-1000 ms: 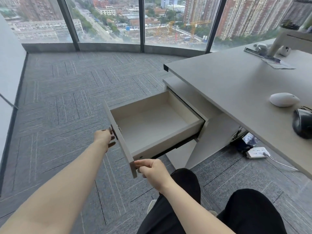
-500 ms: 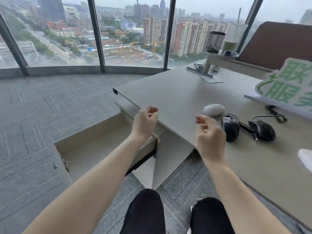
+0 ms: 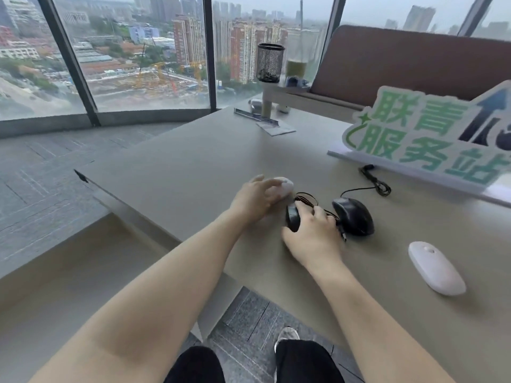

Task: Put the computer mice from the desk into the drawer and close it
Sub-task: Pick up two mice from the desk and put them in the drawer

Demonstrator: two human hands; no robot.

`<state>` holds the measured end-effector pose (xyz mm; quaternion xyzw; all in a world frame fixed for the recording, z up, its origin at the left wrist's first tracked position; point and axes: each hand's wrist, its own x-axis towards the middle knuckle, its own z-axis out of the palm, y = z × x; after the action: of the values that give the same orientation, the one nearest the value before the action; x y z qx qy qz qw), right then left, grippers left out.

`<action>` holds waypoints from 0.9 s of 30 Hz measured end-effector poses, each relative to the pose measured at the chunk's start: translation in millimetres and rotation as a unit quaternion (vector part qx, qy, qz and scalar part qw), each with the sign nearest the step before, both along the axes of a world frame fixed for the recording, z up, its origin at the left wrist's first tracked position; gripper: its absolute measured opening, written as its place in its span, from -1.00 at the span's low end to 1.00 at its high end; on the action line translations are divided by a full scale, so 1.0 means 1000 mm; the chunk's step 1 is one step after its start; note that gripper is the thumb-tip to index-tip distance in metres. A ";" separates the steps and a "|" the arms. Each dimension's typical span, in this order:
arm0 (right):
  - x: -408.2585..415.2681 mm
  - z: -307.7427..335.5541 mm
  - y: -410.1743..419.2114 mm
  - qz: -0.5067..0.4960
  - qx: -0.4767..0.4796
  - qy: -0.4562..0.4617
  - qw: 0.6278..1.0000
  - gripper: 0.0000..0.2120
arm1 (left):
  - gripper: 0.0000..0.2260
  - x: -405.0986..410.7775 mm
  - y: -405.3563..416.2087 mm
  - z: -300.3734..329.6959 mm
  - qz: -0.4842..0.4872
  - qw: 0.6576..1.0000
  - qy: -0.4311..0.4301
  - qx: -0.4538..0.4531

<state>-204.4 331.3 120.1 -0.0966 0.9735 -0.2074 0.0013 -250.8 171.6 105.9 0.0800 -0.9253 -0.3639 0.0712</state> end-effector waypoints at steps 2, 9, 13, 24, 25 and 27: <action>-0.001 0.000 0.003 0.005 -0.005 0.003 1.000 -0.40 | -0.68 -0.003 0.001 -0.002 0.026 0.998 0.029 -0.044; 0.005 -0.005 0.004 0.034 -0.099 0.071 0.992 -0.57 | -0.62 0.026 -0.007 0.004 0.099 0.992 0.062 -0.045; 0.028 0.014 -0.020 0.084 -0.235 0.139 0.958 -0.61 | -0.57 0.086 -0.046 0.019 0.172 0.973 0.146 0.043; 0.132 0.073 -0.144 0.228 -0.456 0.087 0.856 -0.63 | -0.67 0.278 -0.186 0.044 0.408 0.886 0.221 0.025; 0.139 0.069 -0.155 0.241 -0.455 0.071 0.855 -0.64 | -0.66 0.288 -0.195 0.039 0.423 0.882 0.208 0.020; 0.151 0.054 -0.178 0.269 -0.446 0.030 0.854 -0.65 | -0.64 0.303 -0.210 0.021 0.447 0.875 0.185 0.019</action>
<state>-53.1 153.5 174.1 -0.3507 0.7126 -0.6075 -0.0157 52.5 -38.6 126.7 0.4176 -0.7540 -0.3188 0.3944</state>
